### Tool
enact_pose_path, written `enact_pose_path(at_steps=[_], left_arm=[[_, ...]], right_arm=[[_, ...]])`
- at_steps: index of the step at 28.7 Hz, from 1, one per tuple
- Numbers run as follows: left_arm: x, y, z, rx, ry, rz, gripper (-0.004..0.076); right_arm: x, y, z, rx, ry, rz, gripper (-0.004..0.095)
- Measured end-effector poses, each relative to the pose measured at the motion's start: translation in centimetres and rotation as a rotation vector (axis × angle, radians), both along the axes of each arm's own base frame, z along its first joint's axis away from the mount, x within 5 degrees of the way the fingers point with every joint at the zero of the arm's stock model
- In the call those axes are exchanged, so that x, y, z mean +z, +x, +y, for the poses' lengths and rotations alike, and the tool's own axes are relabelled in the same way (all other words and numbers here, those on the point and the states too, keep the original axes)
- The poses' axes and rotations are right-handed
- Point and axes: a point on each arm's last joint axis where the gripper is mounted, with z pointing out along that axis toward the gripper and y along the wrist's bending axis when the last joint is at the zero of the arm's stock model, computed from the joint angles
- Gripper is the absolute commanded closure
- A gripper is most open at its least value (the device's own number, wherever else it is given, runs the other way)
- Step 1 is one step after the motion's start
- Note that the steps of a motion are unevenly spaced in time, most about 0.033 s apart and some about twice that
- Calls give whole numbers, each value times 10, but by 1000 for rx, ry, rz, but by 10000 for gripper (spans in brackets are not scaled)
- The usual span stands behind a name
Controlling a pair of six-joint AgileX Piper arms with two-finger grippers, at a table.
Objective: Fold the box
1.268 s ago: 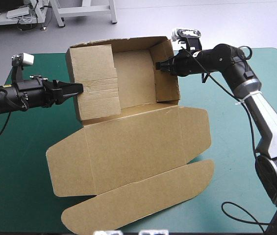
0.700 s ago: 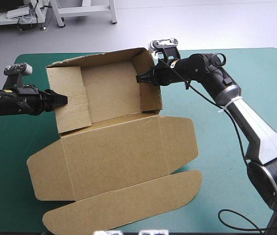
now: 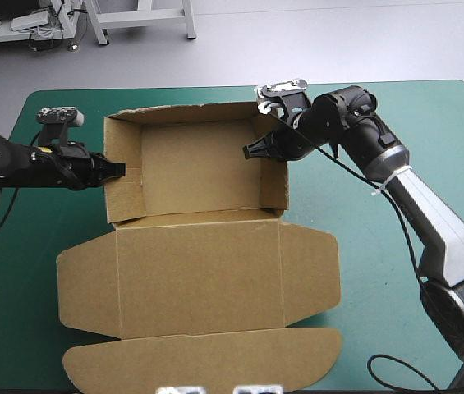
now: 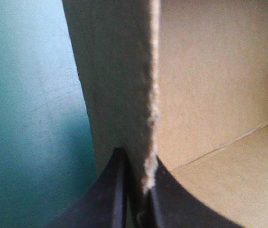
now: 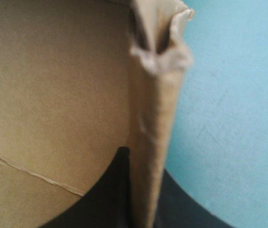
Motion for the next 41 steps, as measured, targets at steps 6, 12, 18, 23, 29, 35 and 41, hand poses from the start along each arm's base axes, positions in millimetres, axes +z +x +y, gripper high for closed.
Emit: enact_pose_path(at_steps=[6,12,18,23,29,35,41], left_arm=[[-30,20,-38,-58,70,94,733],[-67,37,-63,-101,147,196,733],[-84,43,-75,-81,183,246,733],[-88,47,-78,-51,168,245,733],[-96,56,-79,-28,158,248,733],[-108,65,-82,-15,148,259,732],[-115,71,-84,-14,147,275,728]], right_arm=[[-9,-5,-12,-54,-142,97,921],[-33,6,-11,-81,-209,162,921],[-68,12,-10,-98,-252,235,921],[-89,17,-11,-126,-246,241,921],[-99,27,-21,-176,-178,272,921],[-106,33,-33,-203,-134,319,921],[-113,36,-33,-202,-148,320,918]])
